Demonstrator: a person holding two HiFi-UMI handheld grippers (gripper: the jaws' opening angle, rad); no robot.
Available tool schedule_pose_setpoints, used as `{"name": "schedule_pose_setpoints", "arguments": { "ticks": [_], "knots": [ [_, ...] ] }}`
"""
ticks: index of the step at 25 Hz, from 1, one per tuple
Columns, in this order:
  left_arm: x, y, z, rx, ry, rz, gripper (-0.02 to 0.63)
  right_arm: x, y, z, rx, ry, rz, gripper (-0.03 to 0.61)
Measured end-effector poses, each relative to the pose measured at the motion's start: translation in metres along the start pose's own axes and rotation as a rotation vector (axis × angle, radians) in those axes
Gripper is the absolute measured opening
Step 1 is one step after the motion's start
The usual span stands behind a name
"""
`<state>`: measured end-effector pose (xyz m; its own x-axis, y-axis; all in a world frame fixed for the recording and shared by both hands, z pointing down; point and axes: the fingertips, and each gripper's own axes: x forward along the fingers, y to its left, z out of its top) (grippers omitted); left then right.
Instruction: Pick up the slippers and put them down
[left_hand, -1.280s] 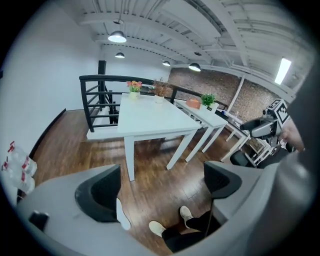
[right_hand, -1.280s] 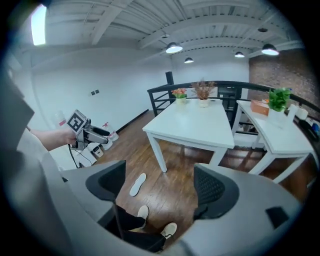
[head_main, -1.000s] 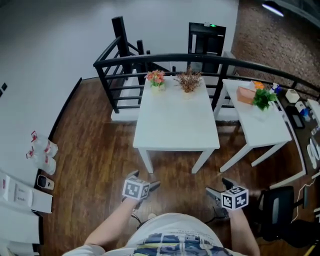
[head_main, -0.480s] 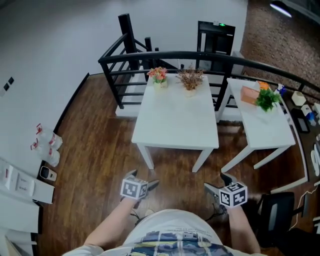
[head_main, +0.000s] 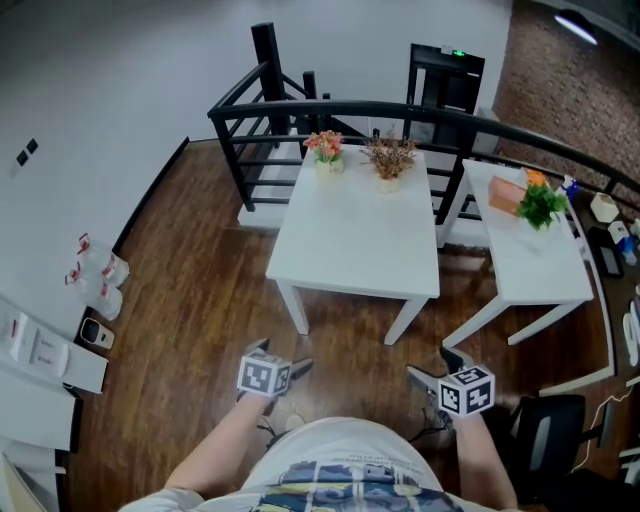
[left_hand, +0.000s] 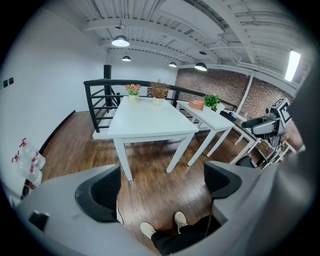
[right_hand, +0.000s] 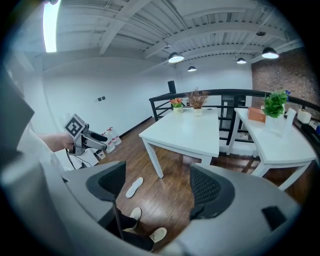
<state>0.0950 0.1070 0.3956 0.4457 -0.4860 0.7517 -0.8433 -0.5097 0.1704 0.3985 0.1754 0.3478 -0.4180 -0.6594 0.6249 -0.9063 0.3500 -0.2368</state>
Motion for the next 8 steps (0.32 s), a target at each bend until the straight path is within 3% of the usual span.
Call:
{"name": "schedule_pose_setpoints", "arguments": {
  "ticks": [8],
  "knots": [
    [-0.0058, 0.0025, -0.0041, -0.008, -0.005, 0.01, 0.52, -0.0006, 0.0007, -0.0049, -0.01, 0.005, 0.007, 0.411]
  ]
}}
